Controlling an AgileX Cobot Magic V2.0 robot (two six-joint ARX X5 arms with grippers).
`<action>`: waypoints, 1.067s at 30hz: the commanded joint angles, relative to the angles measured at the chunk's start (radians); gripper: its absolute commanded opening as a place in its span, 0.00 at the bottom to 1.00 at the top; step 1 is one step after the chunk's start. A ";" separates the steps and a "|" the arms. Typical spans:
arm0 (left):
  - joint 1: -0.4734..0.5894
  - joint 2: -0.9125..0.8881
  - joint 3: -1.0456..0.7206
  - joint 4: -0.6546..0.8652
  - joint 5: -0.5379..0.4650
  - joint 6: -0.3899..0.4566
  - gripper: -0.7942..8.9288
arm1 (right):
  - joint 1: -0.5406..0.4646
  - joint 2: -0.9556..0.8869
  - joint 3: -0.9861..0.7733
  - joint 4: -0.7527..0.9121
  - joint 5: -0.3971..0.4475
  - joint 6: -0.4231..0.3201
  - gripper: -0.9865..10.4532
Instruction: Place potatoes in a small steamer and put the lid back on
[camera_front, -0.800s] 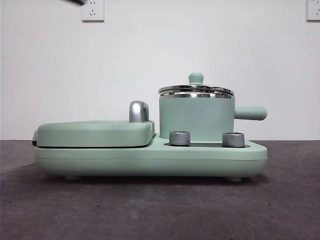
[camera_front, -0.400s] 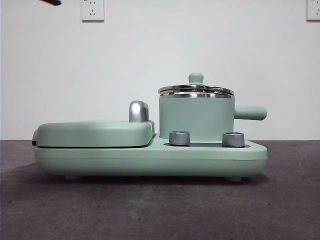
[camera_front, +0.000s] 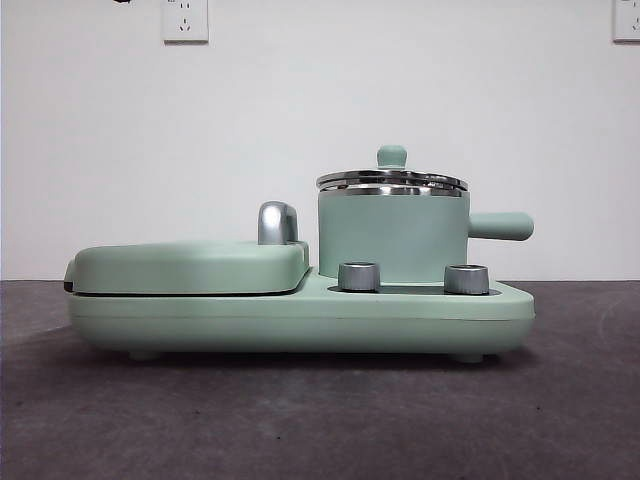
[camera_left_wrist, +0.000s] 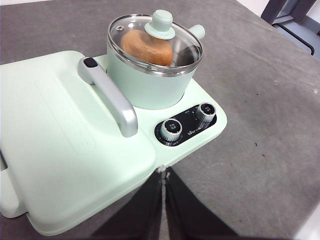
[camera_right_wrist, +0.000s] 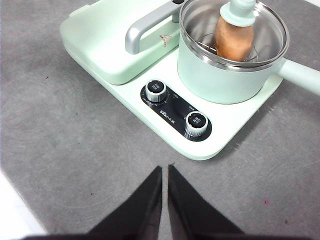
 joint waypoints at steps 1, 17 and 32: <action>-0.007 0.004 0.013 0.014 0.002 -0.008 0.09 | 0.005 0.005 0.008 0.007 -0.003 0.010 0.10; 0.453 -0.642 -0.685 0.574 -0.242 0.113 0.09 | 0.005 0.005 0.008 0.008 -0.003 0.010 0.10; 0.564 -0.810 -0.903 0.418 -0.209 0.018 0.09 | 0.005 0.005 0.009 0.020 -0.003 0.010 0.10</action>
